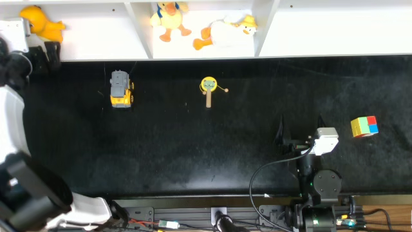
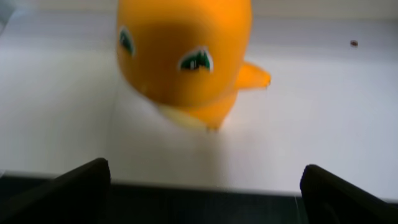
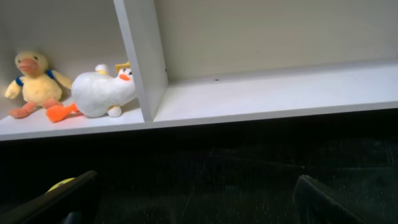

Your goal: Store Toys

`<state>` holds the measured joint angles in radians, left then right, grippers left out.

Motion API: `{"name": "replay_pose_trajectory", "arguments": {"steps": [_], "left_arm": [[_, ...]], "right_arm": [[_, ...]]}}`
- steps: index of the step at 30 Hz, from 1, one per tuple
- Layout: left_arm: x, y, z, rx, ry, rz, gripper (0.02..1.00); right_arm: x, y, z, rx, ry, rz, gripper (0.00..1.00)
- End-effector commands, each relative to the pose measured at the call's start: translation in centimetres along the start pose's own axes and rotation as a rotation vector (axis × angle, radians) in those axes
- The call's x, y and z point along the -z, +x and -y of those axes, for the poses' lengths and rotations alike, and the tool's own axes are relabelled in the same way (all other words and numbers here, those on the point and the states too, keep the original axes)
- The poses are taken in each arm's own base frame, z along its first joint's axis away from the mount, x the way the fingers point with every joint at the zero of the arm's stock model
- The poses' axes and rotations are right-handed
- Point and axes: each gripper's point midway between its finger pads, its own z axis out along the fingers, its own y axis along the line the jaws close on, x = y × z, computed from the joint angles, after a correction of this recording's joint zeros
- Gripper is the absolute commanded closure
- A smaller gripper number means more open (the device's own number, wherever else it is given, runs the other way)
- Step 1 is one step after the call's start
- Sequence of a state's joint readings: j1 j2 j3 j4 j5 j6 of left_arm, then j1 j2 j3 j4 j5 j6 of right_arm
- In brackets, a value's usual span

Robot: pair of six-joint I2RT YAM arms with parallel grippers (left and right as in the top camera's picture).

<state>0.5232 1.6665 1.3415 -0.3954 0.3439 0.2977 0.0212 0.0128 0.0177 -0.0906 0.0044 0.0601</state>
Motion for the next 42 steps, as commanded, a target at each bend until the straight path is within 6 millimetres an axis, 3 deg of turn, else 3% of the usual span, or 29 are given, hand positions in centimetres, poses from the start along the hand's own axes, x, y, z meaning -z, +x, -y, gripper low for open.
{"name": "replay_pose_trajectory", "arguments": {"steps": [1, 8, 16, 28, 37, 42], "left_arm": [[4.2, -0.6, 0.0, -0.035, -0.091, -0.021, 0.020], [7.9, 1.2, 2.1, -0.049, -0.077, -0.049, 0.023], [9.1, 6.7, 6.6, -0.089, -0.030, -0.051, 0.020], [7.3, 13.5, 12.7, -0.092, 0.113, -0.132, 0.020], [5.8, 13.1, 15.5, -0.138, 0.149, -0.123, 0.020], [4.4, 14.0, 16.5, -0.127, 0.175, -0.165, 0.020]], "right_arm": [[0.0, 0.1, 0.1, -0.008, 0.001, 0.005, 0.005], [0.0, 0.1, 0.1, -0.008, 0.001, 0.005, 0.007], [0.0, 0.1, 0.1, -0.007, 0.001, 0.005, 0.007], [0.0, 0.1, 0.1, -0.007, 0.001, 0.005, 0.005], [0.0, 0.1, 0.1, -0.008, 0.001, 0.005, 0.005], [0.0, 0.1, 0.1, -0.008, 0.001, 0.005, 0.005]]}}
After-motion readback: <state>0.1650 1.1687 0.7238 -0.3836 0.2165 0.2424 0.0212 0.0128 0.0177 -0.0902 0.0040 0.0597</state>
